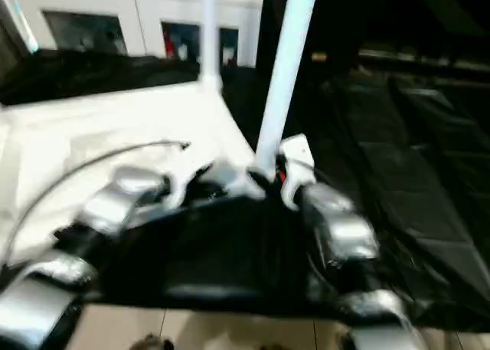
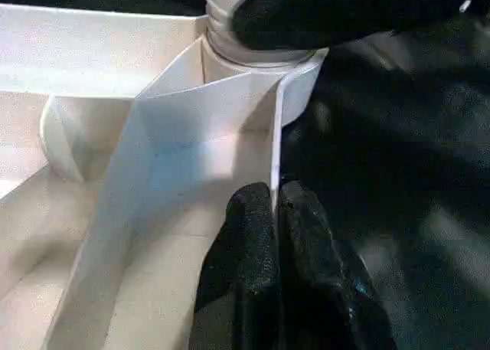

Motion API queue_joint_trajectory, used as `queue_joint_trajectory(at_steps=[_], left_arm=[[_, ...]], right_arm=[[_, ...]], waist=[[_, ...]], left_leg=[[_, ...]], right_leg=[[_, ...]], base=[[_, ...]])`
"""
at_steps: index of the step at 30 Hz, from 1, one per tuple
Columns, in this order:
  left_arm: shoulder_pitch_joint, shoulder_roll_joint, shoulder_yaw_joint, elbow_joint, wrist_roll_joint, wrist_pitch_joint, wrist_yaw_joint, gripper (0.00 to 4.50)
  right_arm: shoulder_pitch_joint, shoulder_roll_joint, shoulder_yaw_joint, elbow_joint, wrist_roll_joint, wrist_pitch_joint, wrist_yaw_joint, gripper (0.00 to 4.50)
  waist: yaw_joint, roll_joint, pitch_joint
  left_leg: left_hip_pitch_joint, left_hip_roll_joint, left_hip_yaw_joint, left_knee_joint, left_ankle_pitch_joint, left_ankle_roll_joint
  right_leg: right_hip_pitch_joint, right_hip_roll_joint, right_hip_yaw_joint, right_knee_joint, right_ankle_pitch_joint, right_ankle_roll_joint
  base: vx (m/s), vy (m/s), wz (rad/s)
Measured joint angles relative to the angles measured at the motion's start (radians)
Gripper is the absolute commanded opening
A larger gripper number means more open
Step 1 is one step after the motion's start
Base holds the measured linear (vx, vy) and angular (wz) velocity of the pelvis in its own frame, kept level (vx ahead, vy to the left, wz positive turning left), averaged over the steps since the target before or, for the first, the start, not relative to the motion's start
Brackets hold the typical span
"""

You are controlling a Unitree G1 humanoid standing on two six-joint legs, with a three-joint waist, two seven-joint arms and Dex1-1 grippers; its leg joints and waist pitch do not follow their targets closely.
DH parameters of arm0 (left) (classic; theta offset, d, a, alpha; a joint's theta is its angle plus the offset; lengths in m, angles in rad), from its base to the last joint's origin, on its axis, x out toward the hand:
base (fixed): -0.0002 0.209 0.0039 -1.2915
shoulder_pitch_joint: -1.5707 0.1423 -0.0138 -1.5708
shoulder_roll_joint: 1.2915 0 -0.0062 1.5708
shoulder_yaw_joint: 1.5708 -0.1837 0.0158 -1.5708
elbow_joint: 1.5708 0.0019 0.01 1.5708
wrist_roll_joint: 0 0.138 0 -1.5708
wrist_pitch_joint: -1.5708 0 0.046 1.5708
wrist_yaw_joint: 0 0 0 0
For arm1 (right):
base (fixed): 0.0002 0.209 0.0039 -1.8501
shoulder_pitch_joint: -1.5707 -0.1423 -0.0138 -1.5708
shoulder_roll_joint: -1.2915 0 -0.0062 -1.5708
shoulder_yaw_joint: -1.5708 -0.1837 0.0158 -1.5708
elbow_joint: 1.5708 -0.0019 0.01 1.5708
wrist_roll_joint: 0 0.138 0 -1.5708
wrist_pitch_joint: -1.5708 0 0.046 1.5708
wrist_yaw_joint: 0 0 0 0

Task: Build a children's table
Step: Rotate leg to tighten

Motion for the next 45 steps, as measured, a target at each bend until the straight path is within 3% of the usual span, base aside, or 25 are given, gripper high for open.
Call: queue_joint_trajectory(at_steps=[2,7,8,12,14,18,22,30,34,39,45], left_arm=[[-0.023,-0.04,0.008,0.034,0.003,0.012,0.066,0.0],[-0.044,-0.065,0.015,0.067,0.004,0.014,0.102,0.0],[-0.048,-0.066,0.015,0.075,0.004,0.01,0.102,0.0],[-0.052,-0.064,0.015,0.089,0.014,-0.011,0.095,0.0],[-0.051,-0.057,0.015,0.089,0.013,-0.016,0.075,0.0],[-0.042,-0.035,0.015,0.071,0.0,-0.018,0.029,0.0],[-0.003,0.036,0.01,0.017,-0.011,-0.046,-0.093,0.0],[0.076,0.167,-0.009,-0.092,-0.058,-0.08,-0.352,0.0],[0.09,0.186,-0.027,-0.119,-0.066,-0.085,-0.416,0.0],[0.11,0.203,-0.029,-0.153,-0.068,-0.085,-0.44,0.0],[0.116,0.206,-0.029,-0.17,-0.068,-0.081,-0.44,0.0]], right_arm=[[-0.026,0.048,-0.026,0.035,-0.013,-0.015,-0.114,2.69],[-0.043,0.073,-0.031,0.072,-0.057,-0.064,-0.169,2.69],[-0.044,0.073,-0.031,0.077,-0.06,-0.069,-0.169,3.25],[-0.05,0.072,-0.03,0.092,-0.068,-0.084,-0.153,3.43],[-0.049,0.05,-0.01,0.092,-0.074,-0.085,-0.123,3.79],[-0.047,-0.011,0.039,0.082,-0.095,-0.076,-0.055,4.04],[0.029,-0.14,0.089,-0.057,-0.078,-0.017,0.175,4.41],[0.117,-0.314,0.136,-0.253,0.015,0.026,0.5,4.41],[0.125,-0.319,0.145,-0.295,0.035,0.033,0.561,4.41],[0.135,-0.331,0.163,-0.304,0.044,0.05,0.586,4.41],[0.129,-0.317,0.176,-0.289,0.035,0.05,0.596,3.82]], waist=[[0.0,0.001,-0.001],[0.003,0.002,-0.001],[0.003,0.002,-0.001],[0.001,0.002,-0.001],[-0.001,0.002,-0.001],[-0.001,0.004,-0.001],[0.005,0.01,0.0],[0.011,0.016,0.003],[0.023,0.016,0.003],[0.024,0.015,0.003],[0.024,0.014,0.004]], left_leg=[[0.0,0.0,0.0,-0.001,0.0,0.0],[-0.001,0.0,0.001,-0.003,0.0,0.0],[-0.001,0.0,0.001,-0.003,0.0,0.0],[0.0,0.0,0.0,-0.003,0.0,0.0],[-0.001,0.0,-0.001,-0.003,0.0,0.0],[-0.001,0.0,-0.001,-0.006,0.0,0.0],[-0.001,0.0,0.0,-0.009,0.0,0.0],[-0.001,0.001,0.0,-0.008,0.0,0.0],[-0.001,0.0,0.0,-0.008,0.0,0.0],[-0.002,0.001,0.001,-0.008,0.0,0.0],[-0.002,0.001,0.001,-0.008,0.0,0.0]], right_leg=[[0.0,0.0,0.0,-0.001,0.0,0.0],[0.0,0.0,-0.001,-0.001,-0.001,0.001],[0.0,0.0,-0.001,-0.001,-0.001,0.001],[0.0,0.0,-0.001,-0.001,-0.001,0.001],[0.0,0.0,-0.001,-0.001,-0.001,0.001],[-0.001,0.001,-0.002,-0.001,-0.001,0.003],[-0.002,0.001,-0.002,-0.002,-0.003,0.003],[-0.002,0.001,-0.002,-0.002,-0.003,0.003],[-0.002,0.0,-0.002,-0.002,-0.003,0.003],[-0.002,0.001,-0.002,-0.002,-0.003,0.003],[-0.002,0.001,-0.002,-0.002,-0.003,0.004]], base=[[0.0,0.0,0.0],[0.0,0.0,0.0],[0.0,0.0,0.0],[0.0,0.0,0.0],[0.0,0.0,0.0],[0.0,0.0,0.0],[0.0,0.0,0.0],[0.0,0.0,0.0],[0.0,0.0,0.0],[0.0,0.0,0.0],[0.0,0.0,0.0]])
